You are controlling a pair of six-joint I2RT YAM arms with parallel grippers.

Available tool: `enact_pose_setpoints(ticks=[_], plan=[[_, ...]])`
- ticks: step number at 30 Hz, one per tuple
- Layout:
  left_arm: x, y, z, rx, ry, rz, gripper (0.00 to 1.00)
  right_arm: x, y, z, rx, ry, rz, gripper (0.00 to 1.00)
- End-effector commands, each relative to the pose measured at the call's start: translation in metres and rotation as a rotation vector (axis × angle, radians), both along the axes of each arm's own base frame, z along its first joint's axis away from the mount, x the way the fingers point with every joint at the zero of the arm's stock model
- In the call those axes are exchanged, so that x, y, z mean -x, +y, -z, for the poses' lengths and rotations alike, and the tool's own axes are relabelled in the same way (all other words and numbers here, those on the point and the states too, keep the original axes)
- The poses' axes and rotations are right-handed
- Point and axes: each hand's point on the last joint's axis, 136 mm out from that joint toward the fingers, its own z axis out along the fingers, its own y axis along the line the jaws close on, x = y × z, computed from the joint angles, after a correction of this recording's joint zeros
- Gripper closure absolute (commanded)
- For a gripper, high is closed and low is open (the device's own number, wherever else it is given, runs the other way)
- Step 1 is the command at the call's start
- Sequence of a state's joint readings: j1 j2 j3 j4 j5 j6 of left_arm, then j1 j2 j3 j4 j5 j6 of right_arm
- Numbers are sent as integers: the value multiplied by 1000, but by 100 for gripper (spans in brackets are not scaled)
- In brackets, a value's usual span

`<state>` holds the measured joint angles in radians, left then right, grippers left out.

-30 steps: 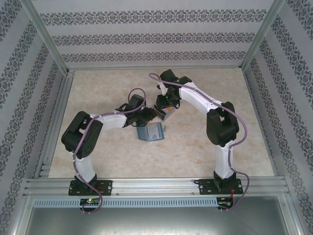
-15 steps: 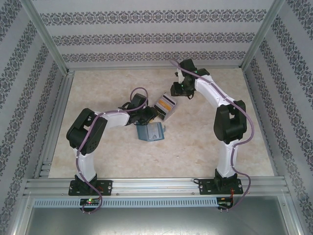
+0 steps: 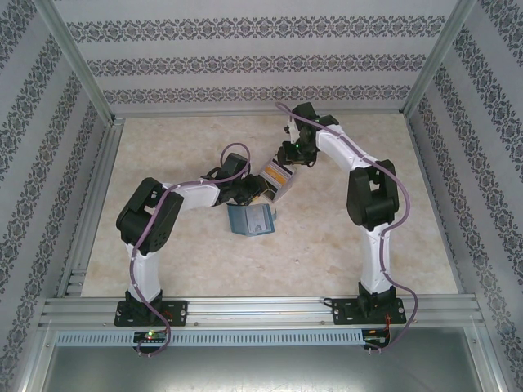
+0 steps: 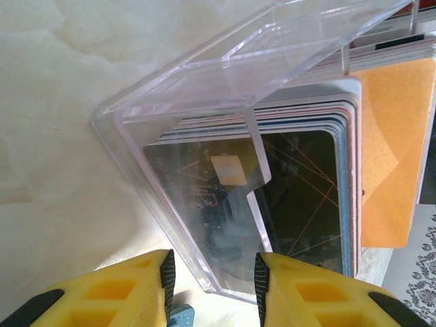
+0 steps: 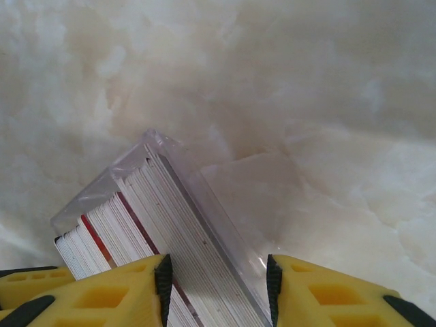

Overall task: Put the credit cards into the card holder
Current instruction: Pick up the credit card from the storage box.

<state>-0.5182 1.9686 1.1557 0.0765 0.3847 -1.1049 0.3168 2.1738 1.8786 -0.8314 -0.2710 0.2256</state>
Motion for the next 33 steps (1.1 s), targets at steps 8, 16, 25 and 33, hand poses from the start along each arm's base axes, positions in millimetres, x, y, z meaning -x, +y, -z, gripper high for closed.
enact_pose_setpoints(ticks=[8,16,25,33], plan=[[-7,-11,6,-8,-4,21,61,12,26,-12,-32,3,-93,56],[-6,-10,5,-15,-4,27,61,16,22,0,2,31,-110,56],[-5,-10,4,-12,-6,33,61,19,31,9,21,48,-143,53],[-3,-10,4,-15,-4,40,61,23,38,6,31,43,-167,51]])
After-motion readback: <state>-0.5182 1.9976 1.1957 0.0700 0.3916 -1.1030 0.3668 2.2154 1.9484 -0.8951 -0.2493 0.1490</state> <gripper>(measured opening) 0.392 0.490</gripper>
